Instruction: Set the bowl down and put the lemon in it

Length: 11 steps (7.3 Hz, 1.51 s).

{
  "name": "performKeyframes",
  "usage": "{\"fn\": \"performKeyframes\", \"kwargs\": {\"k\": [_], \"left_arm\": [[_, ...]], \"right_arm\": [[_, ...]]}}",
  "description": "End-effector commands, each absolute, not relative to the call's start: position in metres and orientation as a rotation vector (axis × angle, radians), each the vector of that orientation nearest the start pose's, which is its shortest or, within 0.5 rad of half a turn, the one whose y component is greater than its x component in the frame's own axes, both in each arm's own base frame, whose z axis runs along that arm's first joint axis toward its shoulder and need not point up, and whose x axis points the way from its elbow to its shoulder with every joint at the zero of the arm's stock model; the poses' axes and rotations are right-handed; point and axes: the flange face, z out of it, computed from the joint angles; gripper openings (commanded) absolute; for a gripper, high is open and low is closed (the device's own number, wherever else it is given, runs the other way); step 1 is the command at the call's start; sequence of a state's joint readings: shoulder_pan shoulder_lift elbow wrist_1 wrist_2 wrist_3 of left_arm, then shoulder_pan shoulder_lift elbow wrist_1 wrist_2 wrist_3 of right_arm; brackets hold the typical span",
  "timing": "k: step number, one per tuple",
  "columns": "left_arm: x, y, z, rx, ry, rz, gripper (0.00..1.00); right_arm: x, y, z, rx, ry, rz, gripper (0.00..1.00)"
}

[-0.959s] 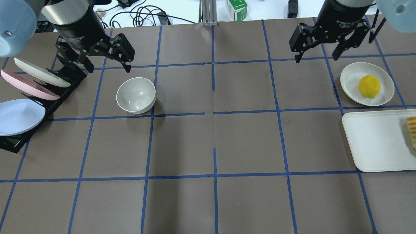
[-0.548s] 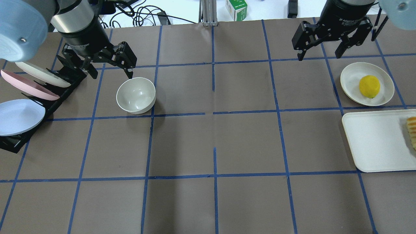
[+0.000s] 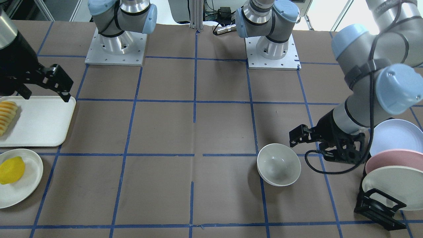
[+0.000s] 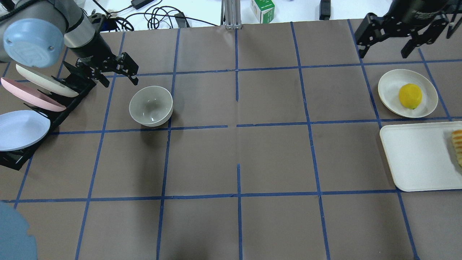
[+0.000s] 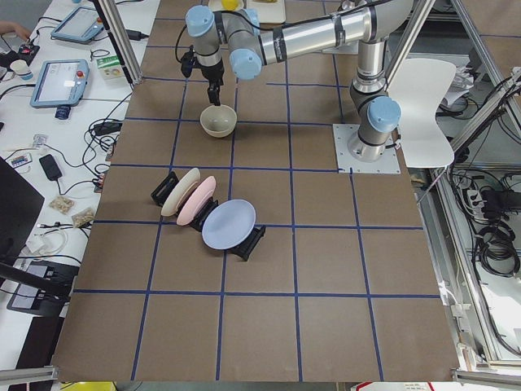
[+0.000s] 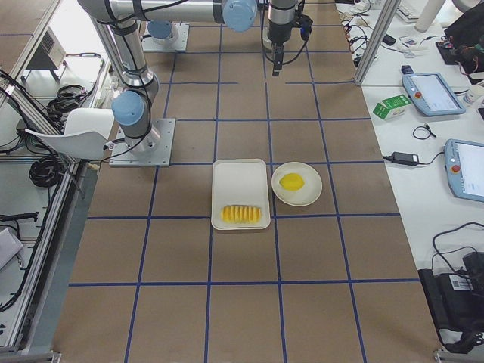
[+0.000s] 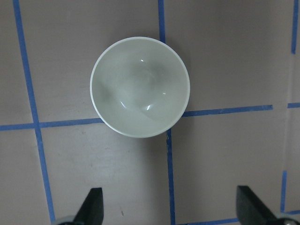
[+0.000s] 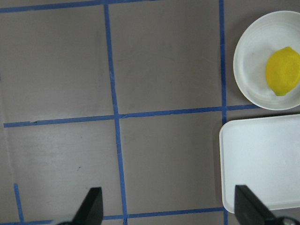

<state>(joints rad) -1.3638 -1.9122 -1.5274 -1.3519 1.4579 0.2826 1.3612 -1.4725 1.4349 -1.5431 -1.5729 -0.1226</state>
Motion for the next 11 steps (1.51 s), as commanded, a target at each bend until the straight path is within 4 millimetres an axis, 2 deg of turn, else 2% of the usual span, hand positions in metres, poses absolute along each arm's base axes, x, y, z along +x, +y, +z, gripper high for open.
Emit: {"fn": "performKeyframes", "kwargs": {"k": [1, 2, 3, 4, 5, 6, 7, 8, 9, 10, 11], "left_arm": [[0.024, -0.644, 0.254, 0.183, 3.269, 0.057, 1.0], [0.022, -0.631, 0.223, 0.235, 3.265, 0.072, 1.0], [0.019, -0.616, 0.201, 0.233, 3.261, 0.077, 1.0], [0.02, -0.616, 0.191, 0.223, 3.25, 0.032, 1.0], [0.02, -0.621, 0.193, 0.199, 3.26, 0.013, 0.83], [0.02, -0.624, 0.195, 0.196, 3.261, 0.004, 0.66], [0.017, -0.624, 0.194, 0.181, 3.273, 0.013, 0.23], [0.012, -0.624, 0.195, 0.138, 3.311, 0.001, 0.08], [0.009, -0.622, 0.194, 0.121, 3.327, 0.016, 0.0], [-0.001, -0.617, 0.193, 0.051, 3.331, 0.046, 0.0], [-0.008, -0.617, 0.205, 0.024, 3.329, 0.028, 0.0]], "right_arm": [[-0.07, -0.58, 0.455, 0.131, 3.143, 0.012, 1.0], [-0.11, -0.586, 0.426, 0.151, 3.131, 0.06, 1.0], [-0.154, -0.589, 0.391, 0.153, 3.115, 0.09, 1.0], [-0.184, -0.604, 0.348, 0.053, 3.126, 0.067, 1.0], [-0.194, -0.615, 0.304, -0.031, 3.116, 0.099, 1.0], [-0.199, -0.622, 0.286, -0.046, 3.121, 0.085, 1.0], [-0.211, -0.631, 0.255, -0.062, 3.118, 0.08, 1.0], [-0.217, -0.641, 0.232, -0.098, 3.135, 0.039, 1.0], [-0.219, -0.645, 0.216, -0.106, 3.139, 0.03, 1.0], [-0.22, -0.646, 0.207, -0.106, 3.133, 0.044, 1.0], [-0.221, -0.646, 0.2, -0.102, 3.137, 0.065, 1.0]]}}
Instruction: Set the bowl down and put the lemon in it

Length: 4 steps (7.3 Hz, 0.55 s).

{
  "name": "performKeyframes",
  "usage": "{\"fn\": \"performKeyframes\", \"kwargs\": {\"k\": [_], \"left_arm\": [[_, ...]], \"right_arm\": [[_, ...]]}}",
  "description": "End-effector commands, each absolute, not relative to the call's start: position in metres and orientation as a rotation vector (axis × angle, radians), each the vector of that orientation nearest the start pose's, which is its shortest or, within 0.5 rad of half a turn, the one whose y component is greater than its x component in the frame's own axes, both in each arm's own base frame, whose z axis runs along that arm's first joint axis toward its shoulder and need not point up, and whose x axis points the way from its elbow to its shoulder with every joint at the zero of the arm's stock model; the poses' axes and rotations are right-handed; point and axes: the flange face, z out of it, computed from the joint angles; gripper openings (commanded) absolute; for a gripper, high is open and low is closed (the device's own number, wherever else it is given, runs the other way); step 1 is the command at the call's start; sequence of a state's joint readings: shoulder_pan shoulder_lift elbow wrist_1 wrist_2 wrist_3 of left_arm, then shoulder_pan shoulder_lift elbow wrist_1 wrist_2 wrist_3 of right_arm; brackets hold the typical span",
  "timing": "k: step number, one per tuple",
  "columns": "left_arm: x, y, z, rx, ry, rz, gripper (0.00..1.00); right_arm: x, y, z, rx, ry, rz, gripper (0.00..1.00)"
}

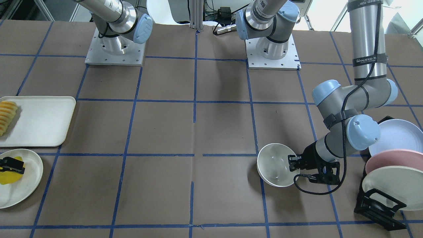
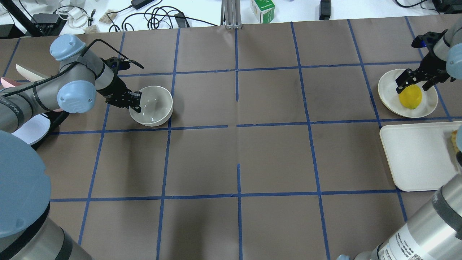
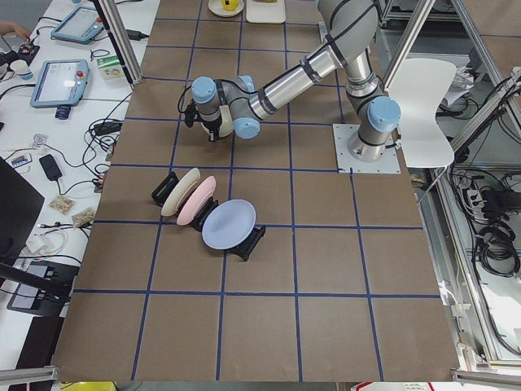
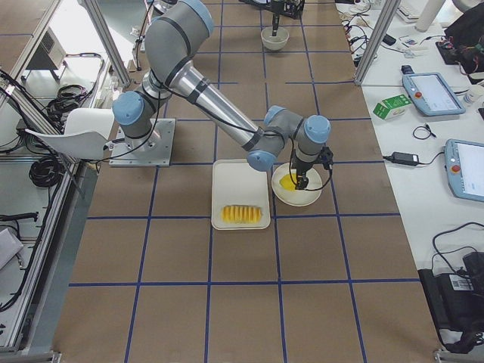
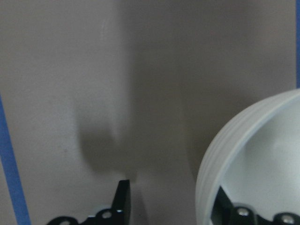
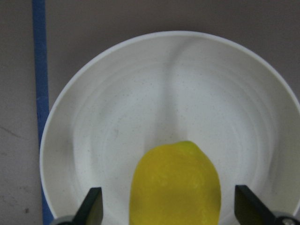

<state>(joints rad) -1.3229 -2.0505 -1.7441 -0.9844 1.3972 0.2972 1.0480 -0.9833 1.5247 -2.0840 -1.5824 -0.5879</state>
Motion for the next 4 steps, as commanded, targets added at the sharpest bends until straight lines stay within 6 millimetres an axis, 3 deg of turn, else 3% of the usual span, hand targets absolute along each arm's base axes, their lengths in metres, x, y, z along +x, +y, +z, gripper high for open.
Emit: {"fn": "performKeyframes", "kwargs": {"k": [1, 2, 3, 4], "left_arm": [[-0.015, -0.613, 0.214, 0.033, 3.329, 0.045, 0.0], [-0.025, -0.611, 0.23, 0.005, 3.341, 0.068, 0.0], [-0.066, -0.604, 0.243, -0.014, 3.385, 0.06, 0.0], [-0.126, -0.597, 0.255, 0.027, 3.393, 0.043, 0.0]], "right_arm": [[-0.226, -0.641, 0.196, -0.106, 3.187, 0.142, 1.0], [-0.226, -0.639, 0.194, -0.112, 3.186, 0.166, 0.93], [-0.225, -0.639, 0.194, -0.112, 3.177, 0.165, 0.72], [-0.224, -0.639, 0.193, -0.107, 3.172, 0.162, 0.5]]}}
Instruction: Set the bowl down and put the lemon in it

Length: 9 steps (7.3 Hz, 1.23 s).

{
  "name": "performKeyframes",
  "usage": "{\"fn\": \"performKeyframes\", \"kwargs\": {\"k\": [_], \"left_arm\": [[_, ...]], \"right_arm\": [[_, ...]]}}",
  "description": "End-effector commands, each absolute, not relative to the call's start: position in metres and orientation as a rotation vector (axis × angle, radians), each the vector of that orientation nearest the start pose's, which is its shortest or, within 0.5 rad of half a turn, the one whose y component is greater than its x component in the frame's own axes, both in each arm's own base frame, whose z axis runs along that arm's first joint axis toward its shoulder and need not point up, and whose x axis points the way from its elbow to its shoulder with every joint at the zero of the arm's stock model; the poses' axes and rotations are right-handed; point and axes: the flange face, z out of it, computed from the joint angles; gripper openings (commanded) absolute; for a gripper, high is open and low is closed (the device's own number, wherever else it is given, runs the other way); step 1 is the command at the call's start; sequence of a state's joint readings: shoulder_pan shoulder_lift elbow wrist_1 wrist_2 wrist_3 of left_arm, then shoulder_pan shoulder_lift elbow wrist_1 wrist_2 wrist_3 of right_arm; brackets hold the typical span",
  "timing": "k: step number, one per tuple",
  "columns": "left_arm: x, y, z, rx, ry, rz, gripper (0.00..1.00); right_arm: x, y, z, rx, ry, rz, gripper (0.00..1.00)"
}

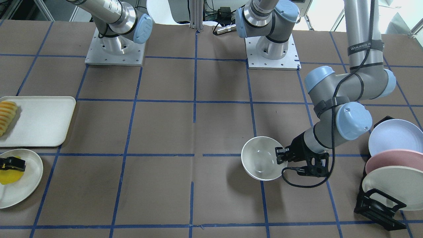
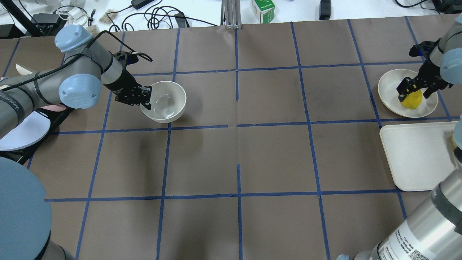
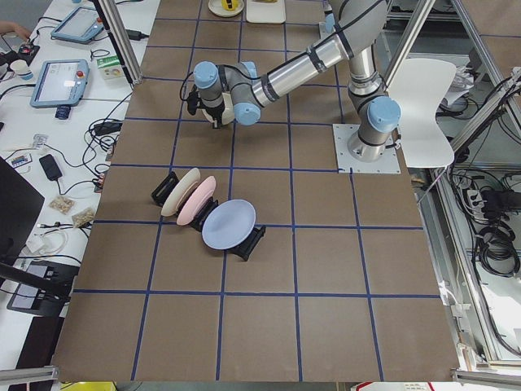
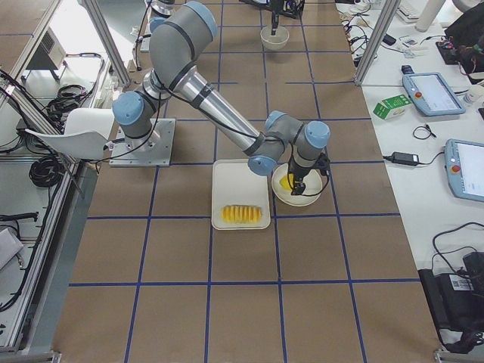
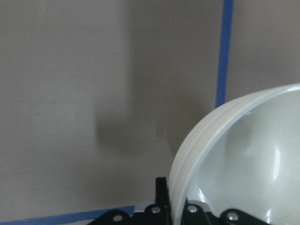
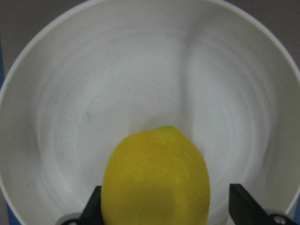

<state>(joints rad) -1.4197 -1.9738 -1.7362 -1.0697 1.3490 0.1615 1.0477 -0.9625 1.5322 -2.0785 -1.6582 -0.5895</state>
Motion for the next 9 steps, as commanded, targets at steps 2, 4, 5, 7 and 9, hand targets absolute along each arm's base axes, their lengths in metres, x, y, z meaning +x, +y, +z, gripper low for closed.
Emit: {"fn": "performKeyframes", "kwargs": {"k": [2, 4, 5, 7, 9], "left_arm": [[-0.218, -0.58, 0.24, -0.092, 3.4, 0.027, 0.0], [-0.252, -0.576, 0.235, -0.121, 3.411, -0.069, 0.0], [-0.252, -0.572, 0.22, -0.143, 3.401, -0.011, 0.0], [-0.253, -0.57, 0.199, -0.148, 3.402, 0.025, 0.0], [-0.257, -0.575, 0.207, -0.11, 3.398, -0.051, 0.9]], "right_arm": [[-0.225, -0.639, 0.196, -0.112, 3.173, 0.163, 0.22], [-0.214, -0.631, 0.255, -0.125, 3.164, 0.183, 0.21], [-0.203, -0.62, 0.292, -0.128, 3.158, 0.2, 0.21], [-0.163, -0.592, 0.361, -0.165, 3.148, 0.224, 0.21], [-0.084, -0.566, 0.422, -0.163, 3.168, 0.205, 0.18]]}}
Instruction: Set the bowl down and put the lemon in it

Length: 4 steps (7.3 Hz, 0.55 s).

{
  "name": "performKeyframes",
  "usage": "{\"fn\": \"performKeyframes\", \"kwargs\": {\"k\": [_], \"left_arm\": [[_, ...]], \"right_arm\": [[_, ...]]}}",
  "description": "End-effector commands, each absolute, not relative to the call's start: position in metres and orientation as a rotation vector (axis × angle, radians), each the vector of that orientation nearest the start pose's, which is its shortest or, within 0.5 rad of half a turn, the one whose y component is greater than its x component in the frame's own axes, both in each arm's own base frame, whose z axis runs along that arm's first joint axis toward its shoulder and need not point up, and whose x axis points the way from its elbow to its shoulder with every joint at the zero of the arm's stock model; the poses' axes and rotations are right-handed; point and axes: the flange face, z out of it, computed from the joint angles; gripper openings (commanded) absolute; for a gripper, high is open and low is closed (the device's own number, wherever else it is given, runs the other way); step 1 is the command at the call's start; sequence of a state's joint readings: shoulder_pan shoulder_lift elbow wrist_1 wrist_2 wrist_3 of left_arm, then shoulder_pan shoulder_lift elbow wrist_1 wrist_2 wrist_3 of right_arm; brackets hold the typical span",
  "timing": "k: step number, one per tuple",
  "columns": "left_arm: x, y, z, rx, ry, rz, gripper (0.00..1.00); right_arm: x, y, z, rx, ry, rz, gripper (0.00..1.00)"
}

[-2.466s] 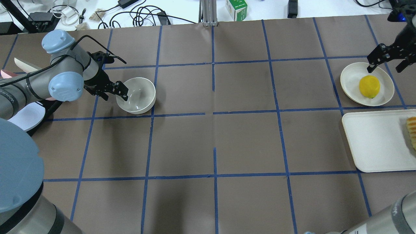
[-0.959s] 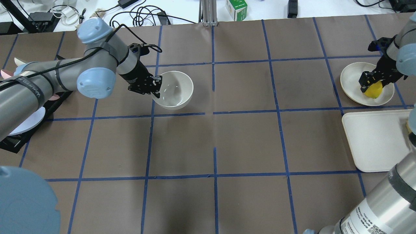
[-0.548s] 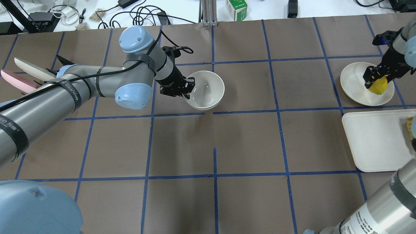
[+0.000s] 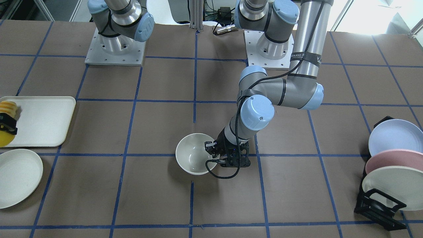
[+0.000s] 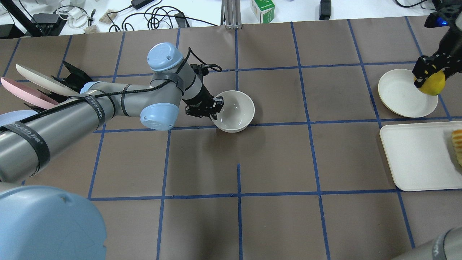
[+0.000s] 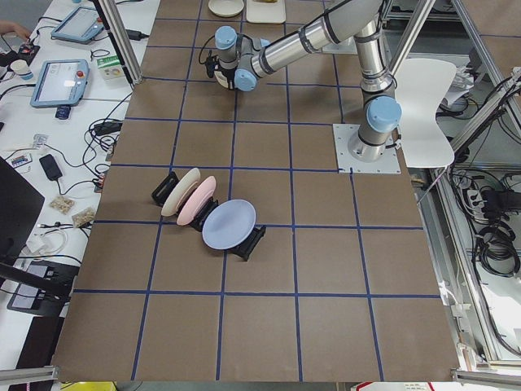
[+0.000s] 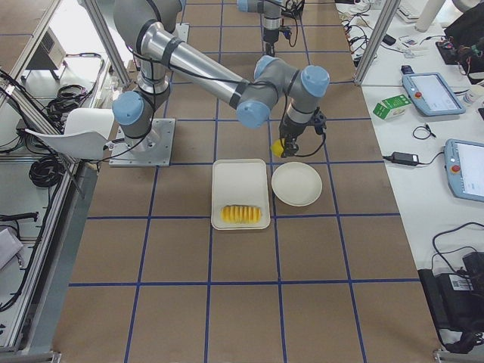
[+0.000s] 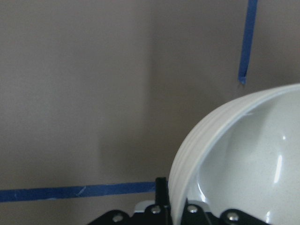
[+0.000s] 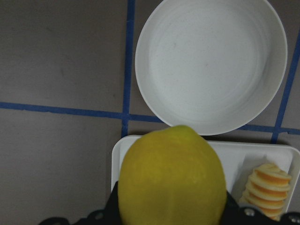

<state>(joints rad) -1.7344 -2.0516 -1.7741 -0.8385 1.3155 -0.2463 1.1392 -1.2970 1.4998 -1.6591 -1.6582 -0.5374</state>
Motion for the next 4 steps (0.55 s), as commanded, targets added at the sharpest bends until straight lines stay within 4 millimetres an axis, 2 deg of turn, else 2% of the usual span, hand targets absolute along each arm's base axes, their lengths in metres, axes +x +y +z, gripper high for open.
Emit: {"fn": "performKeyframes", "kwargs": {"k": [1, 2, 3, 4], "left_arm": [[-0.255, -0.574, 0.234, -0.108, 3.402, -0.112, 1.0], [-0.25, -0.57, 0.26, -0.119, 3.394, -0.098, 1.0], [-0.221, -0.574, 0.304, -0.119, 3.306, -0.061, 1.0], [-0.191, -0.577, 0.36, -0.011, 3.283, 0.012, 1.0]], "right_arm": [[-0.047, -0.562, 0.434, -0.179, 3.166, 0.161, 0.18], [-0.007, -0.563, 0.436, -0.123, 3.164, 0.147, 0.17], [0.042, -0.563, 0.435, -0.107, 3.158, 0.137, 0.17], [0.099, -0.559, 0.432, -0.065, 3.152, 0.126, 0.16]]}}
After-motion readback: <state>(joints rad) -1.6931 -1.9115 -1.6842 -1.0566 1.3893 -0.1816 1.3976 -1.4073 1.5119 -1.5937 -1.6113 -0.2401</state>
